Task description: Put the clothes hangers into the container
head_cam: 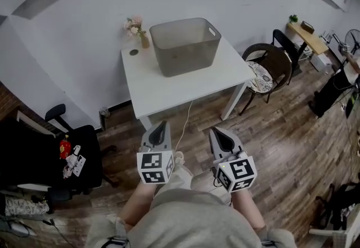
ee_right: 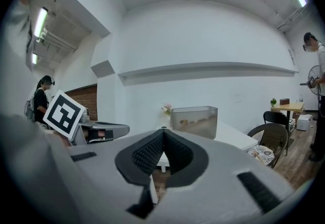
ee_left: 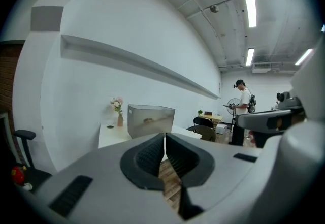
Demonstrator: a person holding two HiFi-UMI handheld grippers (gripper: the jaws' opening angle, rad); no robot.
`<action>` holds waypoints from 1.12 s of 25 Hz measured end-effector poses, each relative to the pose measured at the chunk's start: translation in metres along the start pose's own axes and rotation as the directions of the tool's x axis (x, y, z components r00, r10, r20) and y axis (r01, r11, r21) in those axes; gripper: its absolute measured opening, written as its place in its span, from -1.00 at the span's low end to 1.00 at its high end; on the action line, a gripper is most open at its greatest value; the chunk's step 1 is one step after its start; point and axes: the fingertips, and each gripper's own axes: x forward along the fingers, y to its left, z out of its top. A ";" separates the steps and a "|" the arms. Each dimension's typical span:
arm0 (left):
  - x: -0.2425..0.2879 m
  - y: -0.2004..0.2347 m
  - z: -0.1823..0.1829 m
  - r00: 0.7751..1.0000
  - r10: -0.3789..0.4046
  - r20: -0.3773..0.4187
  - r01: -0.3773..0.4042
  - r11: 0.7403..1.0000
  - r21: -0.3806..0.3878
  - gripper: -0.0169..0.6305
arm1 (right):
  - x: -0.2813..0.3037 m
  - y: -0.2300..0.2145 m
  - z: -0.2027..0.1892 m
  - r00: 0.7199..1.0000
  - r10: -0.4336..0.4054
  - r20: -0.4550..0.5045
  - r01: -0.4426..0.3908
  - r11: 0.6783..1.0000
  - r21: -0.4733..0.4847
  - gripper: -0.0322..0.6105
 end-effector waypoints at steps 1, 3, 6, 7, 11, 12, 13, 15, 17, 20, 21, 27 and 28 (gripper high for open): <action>-0.004 -0.003 -0.002 1.000 -0.006 -0.002 0.006 1.000 0.002 -0.91 | -0.004 0.002 -0.002 1.000 -0.001 -0.003 0.001 1.000 0.001 -0.90; -0.013 -0.007 -0.006 1.000 -0.017 -0.004 0.017 1.000 0.009 -0.91 | -0.010 0.006 -0.005 1.000 -0.004 -0.006 0.004 1.000 0.001 -0.90; -0.023 -0.010 -0.011 1.000 -0.030 -0.009 0.030 0.999 0.012 -0.91 | -0.016 0.013 -0.006 1.000 -0.006 -0.003 0.006 1.000 -0.001 -0.90; -0.026 -0.011 -0.013 0.999 -0.034 -0.011 0.034 0.999 0.012 -0.91 | -0.018 0.015 -0.008 1.000 -0.007 -0.004 0.007 1.000 0.001 -0.90; -0.031 -0.014 -0.013 0.999 -0.046 -0.005 0.046 0.999 0.016 -0.91 | -0.023 0.020 -0.013 1.000 -0.010 -0.005 0.010 1.000 0.003 -0.91; -0.033 -0.015 -0.012 0.999 -0.048 -0.002 0.048 0.999 0.017 -0.91 | -0.025 0.020 -0.014 1.000 -0.011 -0.003 0.011 1.000 0.002 -0.90; -0.033 -0.016 -0.011 0.999 -0.049 0.000 0.049 0.999 0.017 -0.91 | -0.026 0.021 -0.014 1.000 -0.012 -0.002 0.012 1.000 0.002 -0.91; -0.034 -0.018 -0.010 0.999 -0.051 0.004 0.051 0.999 0.016 -0.91 | -0.028 0.021 -0.013 1.000 -0.013 -0.002 0.013 1.000 0.003 -0.90; -0.034 -0.021 -0.008 0.999 -0.054 0.009 0.054 0.998 0.015 -0.91 | -0.030 0.021 -0.013 1.000 -0.008 -0.006 0.008 1.000 0.007 -0.91; -0.034 -0.024 -0.006 0.998 -0.058 0.014 0.058 0.998 0.015 -0.91 | -0.031 0.020 -0.011 1.000 -0.011 -0.004 0.011 1.000 0.006 -0.91; -0.034 -0.024 -0.005 0.998 -0.060 0.015 0.060 0.998 0.015 -0.91 | -0.031 0.020 -0.010 1.000 -0.014 -0.002 0.014 1.000 0.005 -0.91; -0.031 -0.027 -0.005 0.997 -0.070 0.015 0.070 0.997 0.014 -0.91 | -0.033 0.017 -0.009 1.000 -0.026 0.009 0.026 1.000 0.006 -0.91; -0.031 -0.029 -0.004 0.997 -0.072 0.016 0.071 0.997 0.015 -0.91 | -0.033 0.016 -0.008 0.999 -0.028 0.016 0.028 1.000 0.006 -0.91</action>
